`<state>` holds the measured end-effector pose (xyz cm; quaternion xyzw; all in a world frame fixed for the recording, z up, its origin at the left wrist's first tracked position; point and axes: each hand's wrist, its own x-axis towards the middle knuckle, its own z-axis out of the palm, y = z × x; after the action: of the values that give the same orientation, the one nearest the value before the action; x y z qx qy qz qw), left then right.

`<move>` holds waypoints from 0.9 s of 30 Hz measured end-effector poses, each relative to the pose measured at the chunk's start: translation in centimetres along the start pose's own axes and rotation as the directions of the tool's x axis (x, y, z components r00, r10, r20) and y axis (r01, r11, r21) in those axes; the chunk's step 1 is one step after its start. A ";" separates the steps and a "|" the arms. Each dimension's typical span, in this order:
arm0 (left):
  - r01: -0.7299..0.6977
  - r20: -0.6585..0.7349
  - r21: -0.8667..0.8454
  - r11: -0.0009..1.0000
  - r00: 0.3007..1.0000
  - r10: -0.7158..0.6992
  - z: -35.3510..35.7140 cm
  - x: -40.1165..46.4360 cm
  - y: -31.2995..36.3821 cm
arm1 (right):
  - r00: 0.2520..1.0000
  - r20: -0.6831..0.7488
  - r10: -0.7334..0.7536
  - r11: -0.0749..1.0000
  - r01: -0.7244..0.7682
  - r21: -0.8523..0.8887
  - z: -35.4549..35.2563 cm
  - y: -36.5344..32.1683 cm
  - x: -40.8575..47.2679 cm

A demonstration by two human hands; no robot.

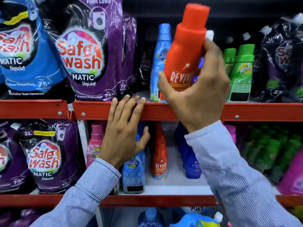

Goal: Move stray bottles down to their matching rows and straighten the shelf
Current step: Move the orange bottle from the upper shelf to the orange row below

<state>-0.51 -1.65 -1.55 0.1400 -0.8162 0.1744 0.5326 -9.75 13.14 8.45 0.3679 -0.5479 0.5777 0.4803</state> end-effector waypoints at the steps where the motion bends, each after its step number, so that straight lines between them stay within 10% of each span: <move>1: 0.006 -0.009 -0.004 1.000 1.000 -0.006 0.1 0.0 0.1 | 1.000 -0.011 -0.021 1.000 0.021 0.014 -1.1 -0.3 -0.5; 8: 0.020 -0.066 -0.008 1.000 0.998 -0.020 0.5 0.0 0.3 | 0.962 0.260 0.084 0.996 -0.078 -0.033 -5.8 2.2 -10.0; 15: 0.064 -0.095 -0.015 0.998 0.993 -0.065 1.1 -0.1 0.7 | 0.746 0.586 0.317 0.948 -0.261 -0.180 -2.1 7.9 -20.3; 27: 0.077 -0.099 -0.023 0.997 0.992 -0.079 1.1 0.0 1.0 | 0.593 0.656 0.467 0.883 -0.350 -0.312 0.5 10.9 -24.4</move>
<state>-1.84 -1.29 -2.13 0.1579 -0.7842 0.1525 0.5804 -13.72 9.66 -17.70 0.3893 -0.8017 0.4402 0.1095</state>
